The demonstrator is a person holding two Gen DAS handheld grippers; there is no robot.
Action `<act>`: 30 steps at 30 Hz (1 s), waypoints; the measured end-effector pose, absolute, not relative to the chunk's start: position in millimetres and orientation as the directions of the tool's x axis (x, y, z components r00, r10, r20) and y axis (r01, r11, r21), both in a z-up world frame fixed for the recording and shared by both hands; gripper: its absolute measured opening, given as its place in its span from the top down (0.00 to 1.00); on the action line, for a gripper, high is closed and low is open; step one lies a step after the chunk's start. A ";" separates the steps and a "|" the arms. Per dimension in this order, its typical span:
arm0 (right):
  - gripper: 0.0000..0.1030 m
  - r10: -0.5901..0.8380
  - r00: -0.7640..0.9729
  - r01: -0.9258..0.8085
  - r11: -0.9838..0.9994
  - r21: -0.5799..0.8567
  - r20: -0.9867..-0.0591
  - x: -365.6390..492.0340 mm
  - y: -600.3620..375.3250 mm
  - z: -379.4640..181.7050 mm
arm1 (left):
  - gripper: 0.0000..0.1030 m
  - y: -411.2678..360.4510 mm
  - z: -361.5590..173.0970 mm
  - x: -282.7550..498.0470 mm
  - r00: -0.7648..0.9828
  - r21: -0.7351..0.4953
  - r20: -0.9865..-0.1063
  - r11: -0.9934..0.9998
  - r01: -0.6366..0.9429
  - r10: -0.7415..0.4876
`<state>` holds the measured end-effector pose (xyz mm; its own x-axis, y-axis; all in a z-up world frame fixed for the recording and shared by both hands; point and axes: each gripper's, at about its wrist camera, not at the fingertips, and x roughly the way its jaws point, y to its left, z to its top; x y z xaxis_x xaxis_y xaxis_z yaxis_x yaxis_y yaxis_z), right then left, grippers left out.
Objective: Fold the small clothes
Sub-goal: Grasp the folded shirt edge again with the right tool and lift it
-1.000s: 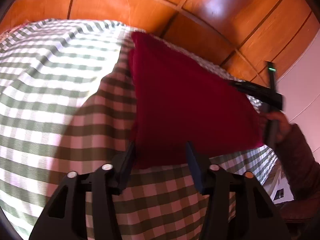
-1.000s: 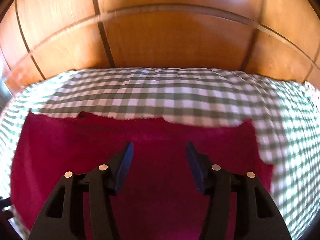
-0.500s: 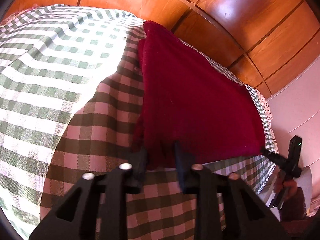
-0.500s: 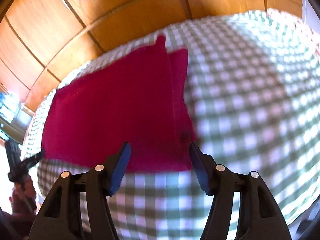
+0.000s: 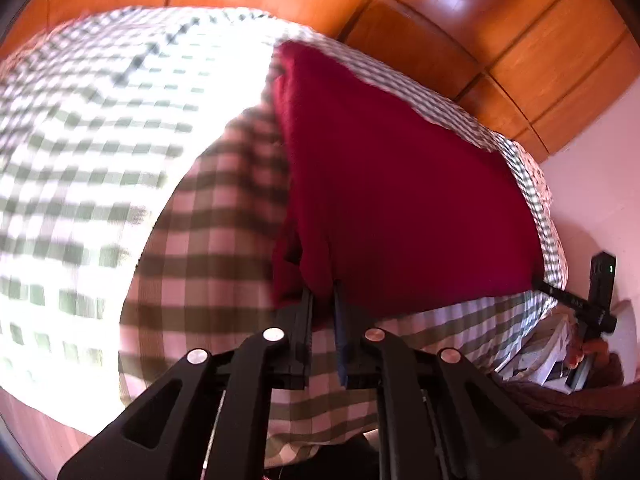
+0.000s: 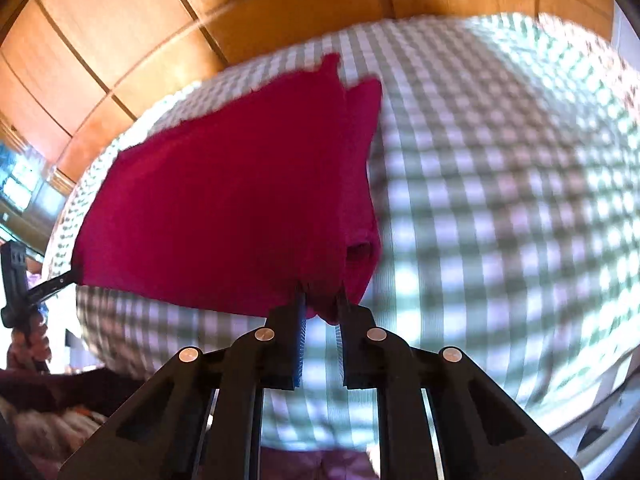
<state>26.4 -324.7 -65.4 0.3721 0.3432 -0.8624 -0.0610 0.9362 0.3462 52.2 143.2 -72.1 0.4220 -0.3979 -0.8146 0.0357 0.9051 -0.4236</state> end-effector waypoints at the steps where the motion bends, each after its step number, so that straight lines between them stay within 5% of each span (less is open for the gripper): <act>1: 0.88 0.350 0.365 -0.053 0.933 0.356 -0.863 21.8 -325.8 -69.6 | 0.80 144.4 -69.9 53.5 0.438 -0.418 -0.811 0.908 0.028 -0.387; 4: 0.81 0.366 0.390 -0.038 0.923 0.382 -0.845 19.4 -329.1 -64.4 | 0.75 147.9 -56.7 59.3 0.493 -0.409 -0.790 0.912 0.020 -0.365; 7: 0.41 0.339 0.478 -0.041 0.930 0.365 -0.810 26.7 -331.3 -42.2 | 0.70 144.6 -41.3 70.6 0.547 -0.380 -0.768 0.925 0.030 -0.333; 8: 0.36 0.319 0.509 -0.040 0.937 0.348 -0.800 32.3 -330.5 -36.1 | 0.70 143.0 -38.6 75.8 0.559 -0.370 -0.765 0.929 0.027 -0.321; 15: 0.36 0.208 0.567 -0.020 0.971 0.239 -0.797 93.9 -307.4 -37.4 | 0.70 106.4 -33.0 109.7 0.588 -0.297 -0.756 0.951 0.085 -0.289; 18: 0.53 0.172 0.535 -0.018 0.981 0.192 -0.827 124.0 -294.4 -53.2 | 0.70 90.8 -38.3 119.4 0.576 -0.240 -0.777 0.965 0.104 -0.255; 20: 0.92 0.179 0.515 -0.029 0.981 0.192 -0.838 133.1 -290.8 -59.8 | 0.69 83.6 -40.0 123.0 0.573 -0.224 -0.783 0.969 0.106 -0.244; 30: 0.94 0.064 0.526 0.057 0.992 0.110 -0.848 139.0 -297.4 -81.5 | 0.63 69.3 -68.3 137.7 0.530 -0.131 -0.837 0.990 0.051 -0.138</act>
<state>139.0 -297.4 -81.5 0.5256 0.0638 -0.8483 0.0573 0.9923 0.1101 137.7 69.3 -68.3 0.5302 -0.1382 -0.8365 0.0514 0.9901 -0.1310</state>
